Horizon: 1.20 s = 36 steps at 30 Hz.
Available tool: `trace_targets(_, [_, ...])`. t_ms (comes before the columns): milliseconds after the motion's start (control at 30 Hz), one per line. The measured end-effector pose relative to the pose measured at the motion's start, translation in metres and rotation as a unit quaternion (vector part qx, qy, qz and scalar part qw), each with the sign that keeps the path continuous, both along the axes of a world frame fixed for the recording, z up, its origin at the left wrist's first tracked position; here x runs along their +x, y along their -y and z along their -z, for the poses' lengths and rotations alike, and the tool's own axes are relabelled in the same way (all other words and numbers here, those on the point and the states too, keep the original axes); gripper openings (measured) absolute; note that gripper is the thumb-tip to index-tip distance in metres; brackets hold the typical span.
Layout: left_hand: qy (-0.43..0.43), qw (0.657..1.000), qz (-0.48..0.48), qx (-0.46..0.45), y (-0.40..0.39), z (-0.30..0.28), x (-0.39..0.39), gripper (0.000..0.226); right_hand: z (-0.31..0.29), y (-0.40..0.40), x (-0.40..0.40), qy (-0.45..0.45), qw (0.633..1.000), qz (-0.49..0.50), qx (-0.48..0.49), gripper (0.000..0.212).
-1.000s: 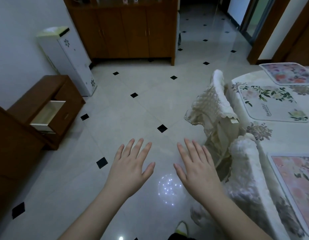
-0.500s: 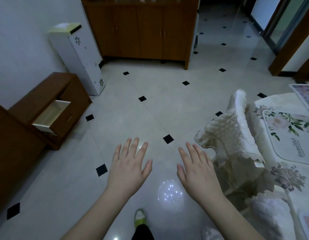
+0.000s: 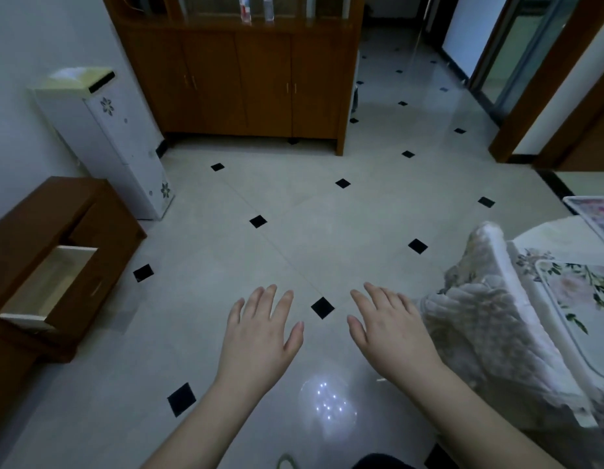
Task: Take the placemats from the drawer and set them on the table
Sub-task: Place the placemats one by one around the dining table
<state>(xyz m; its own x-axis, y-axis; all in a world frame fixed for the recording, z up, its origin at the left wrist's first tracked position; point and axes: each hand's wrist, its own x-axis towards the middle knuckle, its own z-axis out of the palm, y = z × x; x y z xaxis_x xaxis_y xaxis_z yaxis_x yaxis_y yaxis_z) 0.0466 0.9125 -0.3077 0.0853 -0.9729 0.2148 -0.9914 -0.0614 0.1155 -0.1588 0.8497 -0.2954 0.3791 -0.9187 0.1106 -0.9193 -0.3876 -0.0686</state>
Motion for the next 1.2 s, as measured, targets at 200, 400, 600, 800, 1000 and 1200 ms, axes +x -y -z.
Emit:
trace_targets(200, [-0.004, 0.998, 0.055, 0.000, 0.095, -0.006, -0.001, 0.053, -0.001, 0.060, 0.003, 0.007, 0.999, 0.037, 0.000, 0.050])
trace_targets(400, [0.018, 0.995, 0.101, 0.007, 0.205, -0.003, -0.029, 0.055, 0.012, 0.149, -0.024, 0.017, 0.996, 0.089, -0.004, 0.051])
trace_targets(600, [0.046, 0.987, 0.157, 0.008, 0.311, -0.009, -0.077, 0.056, 0.006, 0.242, -0.064, 0.032, 0.990, 0.134, -0.011, 0.051])
trace_targets(800, [0.043, 0.982, 0.182, -0.027, 0.396, -0.018, -0.103, 0.060, 0.009, 0.324, -0.093, 0.027, 0.987, 0.155, -0.012, 0.054])
trace_targets(1000, [0.046, 0.979, 0.198, -0.017, 0.470, -0.004, -0.085, 0.060, 0.018, 0.388, -0.082, 0.022, 0.984, 0.176, -0.019, 0.052])
trace_targets(1200, [0.040, 0.977, 0.209, -0.021, 0.557, 0.006, -0.045, 0.059, 0.014, 0.473, -0.039, 0.019, 0.985, 0.171, -0.009, 0.054])
